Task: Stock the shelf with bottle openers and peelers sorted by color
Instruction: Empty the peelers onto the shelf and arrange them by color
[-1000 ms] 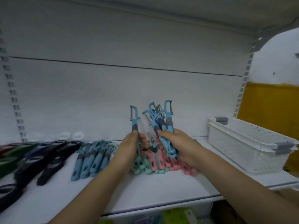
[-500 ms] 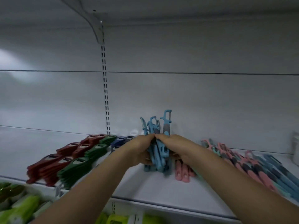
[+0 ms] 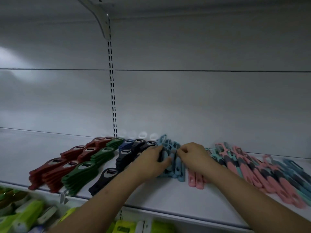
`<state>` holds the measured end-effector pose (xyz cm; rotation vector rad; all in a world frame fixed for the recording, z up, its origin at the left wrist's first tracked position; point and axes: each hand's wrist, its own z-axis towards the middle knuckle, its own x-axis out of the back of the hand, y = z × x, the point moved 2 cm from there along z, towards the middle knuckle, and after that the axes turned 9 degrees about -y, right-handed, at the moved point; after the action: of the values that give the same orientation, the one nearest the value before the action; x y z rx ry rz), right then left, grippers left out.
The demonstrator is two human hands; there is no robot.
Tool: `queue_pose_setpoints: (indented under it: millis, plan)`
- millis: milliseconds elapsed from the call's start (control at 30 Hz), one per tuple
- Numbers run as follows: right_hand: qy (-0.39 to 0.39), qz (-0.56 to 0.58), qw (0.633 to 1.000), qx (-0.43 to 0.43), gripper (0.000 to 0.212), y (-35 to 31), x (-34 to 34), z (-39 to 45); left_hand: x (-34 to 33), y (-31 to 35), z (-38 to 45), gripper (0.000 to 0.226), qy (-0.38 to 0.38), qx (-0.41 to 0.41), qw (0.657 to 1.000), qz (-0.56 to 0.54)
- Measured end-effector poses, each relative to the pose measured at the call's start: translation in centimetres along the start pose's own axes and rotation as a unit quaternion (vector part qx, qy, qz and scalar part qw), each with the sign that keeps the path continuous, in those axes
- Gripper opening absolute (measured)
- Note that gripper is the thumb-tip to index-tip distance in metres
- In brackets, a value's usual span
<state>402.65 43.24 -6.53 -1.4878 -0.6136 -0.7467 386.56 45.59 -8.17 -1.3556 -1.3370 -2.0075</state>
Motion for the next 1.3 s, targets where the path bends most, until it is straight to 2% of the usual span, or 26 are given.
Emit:
queue_pose_setpoints:
  millis: [67,133,233,333,400,500,600,667,800,933,1100,1233,1300]
  plan:
    - [-0.017,-0.053,0.998,0.005,0.028,1.0,-0.4,-0.7,-1.3,-0.2,-0.5,0.074,-0.023,-0.005,1.0,-0.017]
    - [-0.031,-0.165,0.985,0.035,0.026,2.4,-1.1,-1.2,-2.5,-0.2,-0.7,0.083,-0.029,-0.003,0.999,-0.029]
    - [-0.006,-0.318,0.947,0.035,0.043,4.8,-1.5,-1.2,-3.4,0.0,-0.1,0.085,-0.015,-0.002,1.0,-0.002]
    - [-0.033,-0.339,0.94,0.021,0.05,6.2,-0.7,-1.8,-3.2,0.0,0.5,0.083,-0.03,-0.019,0.999,-0.004]
    - [-0.024,-0.368,0.929,0.024,0.048,6.8,-0.3,-2.2,-3.3,0.2,0.4,0.079,-0.04,-0.038,0.998,-0.022]
    - [-0.038,-0.398,0.916,-0.026,0.043,6.8,0.5,-3.0,-4.2,0.8,0.1,0.078,-0.035,-0.067,0.996,-0.052]
    - [-0.056,-0.461,0.883,-0.07,0.052,6.8,0.5,-3.2,-4.9,0.8,0.1,0.077,-0.006,-0.061,0.997,-0.044]
    - [-0.032,-0.454,0.888,-0.068,0.057,6.5,0.5,-2.8,-4.9,0.6,0.1,0.075,0.022,-0.038,0.998,-0.048]
    - [0.047,-0.417,0.907,0.036,0.046,5.6,-0.5,-2.6,-5.3,0.3,0.3,0.081,0.032,0.003,0.998,-0.045]
    - [0.014,-0.416,0.907,0.064,0.044,5.0,-1.0,-2.3,-5.3,0.2,0.6,0.065,0.04,-0.019,0.999,-0.009]
    - [-0.041,-0.299,0.95,0.077,0.038,4.8,0.1,-1.3,-4.9,0.2,0.5,0.057,0.045,-0.006,0.999,-0.004]
    - [-0.028,-0.216,0.971,0.101,0.043,6.2,0.0,-1.5,-4.1,0.2,0.2,0.051,0.104,0.008,0.994,-0.012]
    - [0.014,-0.184,0.975,0.123,0.051,6.1,0.7,-2.0,-3.9,0.4,0.0,0.055,0.137,0.007,0.99,0.019]
